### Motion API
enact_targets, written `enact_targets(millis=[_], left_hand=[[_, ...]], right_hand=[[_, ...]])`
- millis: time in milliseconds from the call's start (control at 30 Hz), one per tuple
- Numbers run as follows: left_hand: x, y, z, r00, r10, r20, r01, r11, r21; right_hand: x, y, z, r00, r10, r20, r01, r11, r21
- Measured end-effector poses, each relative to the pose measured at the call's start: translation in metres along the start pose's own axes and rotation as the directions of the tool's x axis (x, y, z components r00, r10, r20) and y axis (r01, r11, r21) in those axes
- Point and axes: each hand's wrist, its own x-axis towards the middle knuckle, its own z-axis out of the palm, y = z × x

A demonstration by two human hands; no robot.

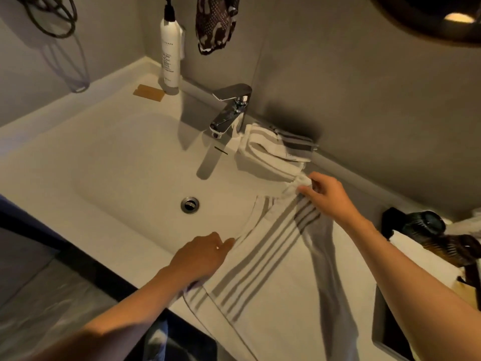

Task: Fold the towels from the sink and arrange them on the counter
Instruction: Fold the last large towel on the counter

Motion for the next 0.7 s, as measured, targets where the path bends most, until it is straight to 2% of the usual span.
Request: enact_targets(millis=[33, 67, 133, 167, 233, 267, 300, 333, 367, 400, 433, 467, 500, 533, 567, 633, 700], left_hand=[[0.005, 0.005, 0.001, 0.993, -0.054, 0.109, 0.061, 0.996, -0.062], [0.008, 0.007, 0.002, 0.982, -0.08, 0.172, 0.083, 0.996, -0.01], [0.017, 0.004, 0.005, 0.98, -0.072, 0.186, 0.054, 0.994, 0.099], [0.02, 0.002, 0.006, 0.982, -0.049, 0.184, 0.034, 0.996, 0.087], [0.021, 0.002, 0.008, 0.986, -0.007, 0.167, 0.003, 1.0, 0.025], [0.018, 0.002, 0.007, 0.987, 0.018, 0.157, -0.023, 0.999, 0.029], [0.014, 0.002, 0.005, 0.988, 0.049, 0.146, -0.056, 0.998, 0.039], [0.011, 0.003, 0.003, 0.989, 0.07, 0.129, -0.081, 0.994, 0.077], [0.01, 0.0, 0.001, 0.991, 0.084, 0.103, -0.099, 0.984, 0.147], [0.011, -0.005, 0.001, 0.993, 0.09, 0.077, -0.106, 0.969, 0.223], [0.017, -0.009, 0.002, 0.994, 0.093, 0.059, -0.106, 0.957, 0.27], [0.026, -0.013, 0.005, 0.995, 0.082, 0.049, -0.092, 0.958, 0.273], [0.038, -0.016, 0.008, 0.996, 0.065, 0.056, -0.076, 0.971, 0.226], [0.051, -0.015, 0.011, 0.995, 0.031, 0.092, -0.046, 0.986, 0.163], [0.067, -0.013, 0.014, 0.99, -0.011, 0.144, -0.005, 0.994, 0.108], [0.094, -0.003, 0.02, 0.975, -0.067, 0.21, 0.076, 0.996, -0.038], [0.119, 0.007, 0.028, 0.977, -0.083, 0.196, 0.128, 0.966, -0.227]], right_hand=[[0.005, -0.007, 0.0, 0.998, -0.035, 0.048, 0.033, 0.998, 0.057], [0.009, -0.012, 0.0, 0.995, -0.045, 0.091, 0.035, 0.993, 0.112], [0.017, -0.02, 0.004, 0.988, -0.024, 0.15, -0.014, 0.968, 0.25], [0.021, -0.021, 0.009, 0.986, 0.008, 0.167, -0.06, 0.95, 0.306], [0.026, -0.021, 0.022, 0.984, 0.057, 0.167, -0.1, 0.96, 0.263], [0.027, -0.019, 0.031, 0.989, 0.069, 0.134, -0.086, 0.988, 0.128], [0.026, -0.017, 0.04, 0.994, 0.084, 0.062, -0.079, 0.993, -0.089], [0.021, -0.016, 0.048, 0.996, 0.071, -0.052, -0.084, 0.937, -0.338], [0.017, -0.019, 0.056, 0.992, -0.009, -0.128, -0.059, 0.858, -0.51], [0.01, -0.027, 0.063, 0.988, -0.114, -0.104, 0.03, 0.803, -0.595], [0.005, -0.036, 0.071, 0.975, -0.22, 0.011, 0.179, 0.764, -0.62], [0.001, -0.044, 0.081, 0.937, -0.29, 0.194, 0.348, 0.724, -0.595], [-0.003, -0.048, 0.091, 0.882, -0.289, 0.372, 0.46, 0.695, -0.553], [-0.006, -0.048, 0.1, 0.843, -0.216, 0.492, 0.492, 0.677, -0.547], [-0.005, -0.046, 0.107, 0.819, -0.109, 0.564, 0.496, 0.629, -0.598], [-0.002, -0.04, 0.116, 0.784, 0.061, 0.617, 0.508, 0.507, -0.696], [-0.004, -0.036, 0.12, 0.762, 0.081, 0.643, 0.554, 0.433, -0.711]])
